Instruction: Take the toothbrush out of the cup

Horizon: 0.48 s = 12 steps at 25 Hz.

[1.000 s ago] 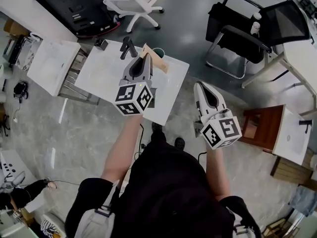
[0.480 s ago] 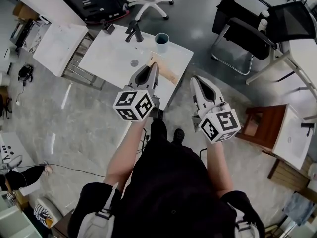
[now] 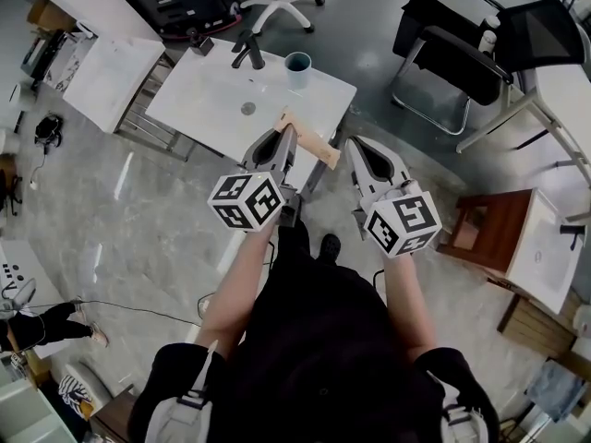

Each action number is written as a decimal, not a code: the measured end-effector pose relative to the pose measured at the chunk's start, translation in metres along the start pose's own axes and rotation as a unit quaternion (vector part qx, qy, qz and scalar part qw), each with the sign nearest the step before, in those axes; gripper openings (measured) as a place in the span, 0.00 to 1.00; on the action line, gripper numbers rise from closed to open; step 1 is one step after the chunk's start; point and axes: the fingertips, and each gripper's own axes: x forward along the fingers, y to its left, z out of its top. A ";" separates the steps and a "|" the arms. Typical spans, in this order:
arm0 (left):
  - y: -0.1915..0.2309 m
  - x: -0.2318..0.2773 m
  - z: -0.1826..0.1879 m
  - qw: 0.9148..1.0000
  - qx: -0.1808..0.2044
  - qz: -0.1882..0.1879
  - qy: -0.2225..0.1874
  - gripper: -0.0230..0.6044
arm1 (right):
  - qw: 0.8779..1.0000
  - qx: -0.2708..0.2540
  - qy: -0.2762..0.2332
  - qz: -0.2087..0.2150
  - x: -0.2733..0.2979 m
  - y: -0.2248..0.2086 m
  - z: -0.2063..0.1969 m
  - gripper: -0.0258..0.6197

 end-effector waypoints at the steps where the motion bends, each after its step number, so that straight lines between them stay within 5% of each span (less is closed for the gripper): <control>1: -0.003 0.000 -0.002 1.000 -0.001 -0.002 0.003 0.10 | 1.000 -0.001 0.002 0.000 -0.001 0.000 -0.001 0.09; 12: -0.016 -0.009 -0.011 1.000 -0.003 -0.008 0.008 0.10 | 1.000 0.005 0.007 -0.002 -0.013 0.000 -0.005 0.09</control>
